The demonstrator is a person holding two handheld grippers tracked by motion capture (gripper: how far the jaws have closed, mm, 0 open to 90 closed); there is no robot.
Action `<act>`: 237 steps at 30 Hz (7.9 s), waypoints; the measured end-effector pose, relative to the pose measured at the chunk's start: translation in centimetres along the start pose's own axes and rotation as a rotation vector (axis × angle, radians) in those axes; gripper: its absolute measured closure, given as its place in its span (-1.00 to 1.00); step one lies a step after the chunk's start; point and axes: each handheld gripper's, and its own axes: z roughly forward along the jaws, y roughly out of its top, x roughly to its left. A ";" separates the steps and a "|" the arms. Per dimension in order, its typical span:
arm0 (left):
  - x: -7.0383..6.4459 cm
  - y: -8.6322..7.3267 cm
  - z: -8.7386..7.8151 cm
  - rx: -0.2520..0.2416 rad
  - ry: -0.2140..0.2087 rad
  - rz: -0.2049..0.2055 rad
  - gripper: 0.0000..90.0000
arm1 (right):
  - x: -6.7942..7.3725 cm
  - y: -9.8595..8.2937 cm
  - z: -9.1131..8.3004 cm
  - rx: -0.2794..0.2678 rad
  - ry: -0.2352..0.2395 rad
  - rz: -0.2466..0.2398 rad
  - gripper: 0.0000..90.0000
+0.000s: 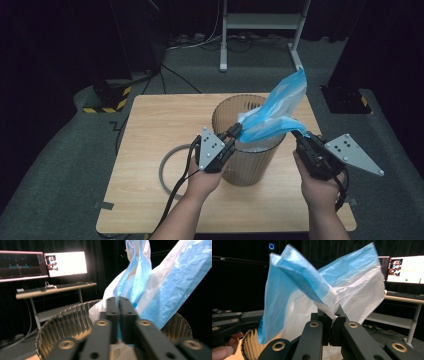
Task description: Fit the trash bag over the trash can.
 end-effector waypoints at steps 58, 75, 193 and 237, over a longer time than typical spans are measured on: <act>-2.2 2.1 -1.3 -0.163 -0.049 -0.048 1.00 | 5.7 -2.0 2.0 0.137 0.131 0.068 0.23; -2.3 -1.5 -3.5 -0.101 -0.072 -0.066 1.00 | 4.6 -1.8 3.1 0.131 0.099 0.131 0.25; -1.2 -9.6 -6.3 0.090 -0.055 -0.101 0.99 | 0.7 -4.0 1.0 0.176 -0.070 0.057 0.38; -3.6 -9.9 -5.6 0.079 -0.084 -0.065 0.96 | 8.3 -4.2 0.8 0.136 0.061 -0.121 0.99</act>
